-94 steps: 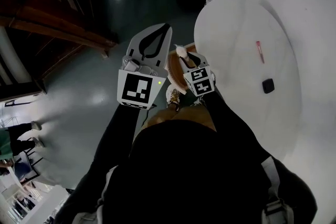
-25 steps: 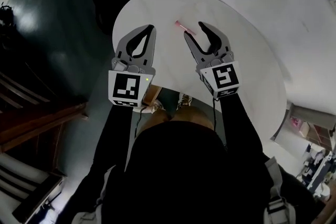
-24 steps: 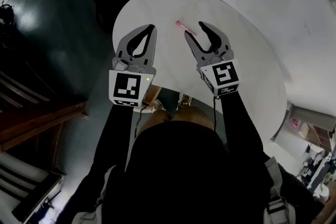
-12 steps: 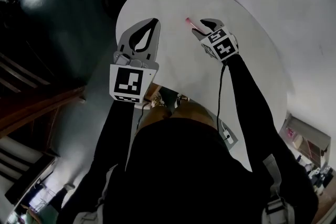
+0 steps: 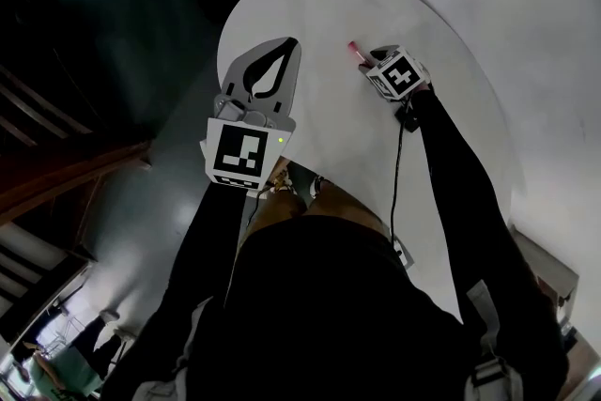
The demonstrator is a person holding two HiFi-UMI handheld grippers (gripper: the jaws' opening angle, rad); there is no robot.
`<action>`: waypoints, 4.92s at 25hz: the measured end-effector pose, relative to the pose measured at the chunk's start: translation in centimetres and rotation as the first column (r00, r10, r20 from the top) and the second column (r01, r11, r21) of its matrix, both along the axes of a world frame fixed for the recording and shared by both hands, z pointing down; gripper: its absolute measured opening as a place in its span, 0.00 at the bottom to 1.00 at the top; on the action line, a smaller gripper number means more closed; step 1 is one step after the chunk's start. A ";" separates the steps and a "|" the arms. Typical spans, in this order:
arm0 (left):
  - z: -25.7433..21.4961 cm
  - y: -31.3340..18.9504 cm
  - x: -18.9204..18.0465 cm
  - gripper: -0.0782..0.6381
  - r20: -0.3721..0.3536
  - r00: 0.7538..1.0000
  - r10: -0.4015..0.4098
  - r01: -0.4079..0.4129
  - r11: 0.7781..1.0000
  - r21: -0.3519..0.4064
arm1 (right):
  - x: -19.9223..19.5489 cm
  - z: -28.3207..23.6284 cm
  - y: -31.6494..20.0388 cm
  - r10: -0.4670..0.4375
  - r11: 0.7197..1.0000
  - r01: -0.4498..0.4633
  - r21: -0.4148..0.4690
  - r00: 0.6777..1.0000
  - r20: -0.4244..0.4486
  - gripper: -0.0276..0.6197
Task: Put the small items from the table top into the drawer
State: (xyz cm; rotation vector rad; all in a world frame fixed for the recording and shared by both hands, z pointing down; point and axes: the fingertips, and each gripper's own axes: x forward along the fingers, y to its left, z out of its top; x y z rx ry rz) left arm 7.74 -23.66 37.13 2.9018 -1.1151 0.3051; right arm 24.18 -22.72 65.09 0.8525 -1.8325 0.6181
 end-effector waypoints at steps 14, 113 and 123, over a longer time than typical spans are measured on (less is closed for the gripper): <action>0.8 0.9 -0.2 0.13 0.009 1.000 -0.023 0.023 1.000 -0.005 | 0.2 -0.1 -0.4 0.132 0.991 -0.133 0.016 0.990 0.046 0.14; -6.3 9.5 -22.1 0.13 0.000 0.987 -0.163 0.159 0.964 0.212 | -33.2 -12.6 10.7 0.007 0.849 -0.204 0.487 0.927 0.376 0.39; -8.1 7.3 -17.2 0.13 -0.012 0.996 -0.093 0.093 0.966 0.241 | -27.0 -30.0 6.4 -0.048 0.570 -0.324 0.755 0.904 0.424 0.39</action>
